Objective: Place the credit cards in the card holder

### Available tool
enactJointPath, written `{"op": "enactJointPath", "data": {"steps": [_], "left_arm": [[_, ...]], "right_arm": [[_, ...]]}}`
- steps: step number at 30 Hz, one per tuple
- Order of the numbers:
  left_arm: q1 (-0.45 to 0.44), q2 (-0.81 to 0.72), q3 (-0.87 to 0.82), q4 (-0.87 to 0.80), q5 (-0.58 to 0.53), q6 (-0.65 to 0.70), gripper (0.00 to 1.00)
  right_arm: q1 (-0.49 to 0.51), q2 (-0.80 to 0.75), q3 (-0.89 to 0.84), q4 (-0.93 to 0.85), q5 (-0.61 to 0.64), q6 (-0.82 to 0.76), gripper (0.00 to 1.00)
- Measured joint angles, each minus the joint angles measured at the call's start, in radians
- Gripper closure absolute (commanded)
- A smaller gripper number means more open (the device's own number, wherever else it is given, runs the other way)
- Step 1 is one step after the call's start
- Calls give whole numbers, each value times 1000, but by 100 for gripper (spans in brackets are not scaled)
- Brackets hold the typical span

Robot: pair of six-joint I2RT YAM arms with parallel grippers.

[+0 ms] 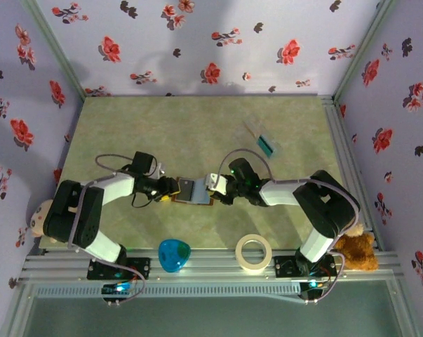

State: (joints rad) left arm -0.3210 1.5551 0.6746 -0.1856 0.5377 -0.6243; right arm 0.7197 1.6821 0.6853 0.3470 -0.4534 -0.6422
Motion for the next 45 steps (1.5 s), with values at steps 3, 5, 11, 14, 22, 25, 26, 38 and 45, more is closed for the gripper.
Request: {"op": "enactJointPath", "data": {"steps": [3, 5, 11, 14, 22, 25, 26, 38, 45], "left_arm": [[4, 14, 0, 22, 36, 0, 61], [2, 31, -2, 56, 70, -9, 64], [-45, 16, -20, 231, 214, -79, 65], [-107, -1, -21, 314, 241, -126, 65], [-222, 25, -11, 386, 196, -167, 65], [-241, 47, 5, 397, 187, -176, 67], [-244, 51, 6, 401, 180, -182, 68], [-281, 56, 82, 213, 13, -132, 84], [-350, 56, 186, 30, -102, -78, 100]], "right_arm": [[0, 0, 0, 0, 0, 0, 90], [0, 0, 0, 0, 0, 0, 90], [-5, 0, 0, 1, -21, 11, 90], [-5, 0, 0, 1, -37, 15, 89], [-6, 0, -19, 8, -74, 23, 84], [-7, -3, -35, 14, -79, 26, 79], [-8, -7, -42, 16, -79, 29, 78], [-28, -152, -170, 76, -40, 106, 82], [-28, -266, -274, 191, 71, 274, 69]]}}
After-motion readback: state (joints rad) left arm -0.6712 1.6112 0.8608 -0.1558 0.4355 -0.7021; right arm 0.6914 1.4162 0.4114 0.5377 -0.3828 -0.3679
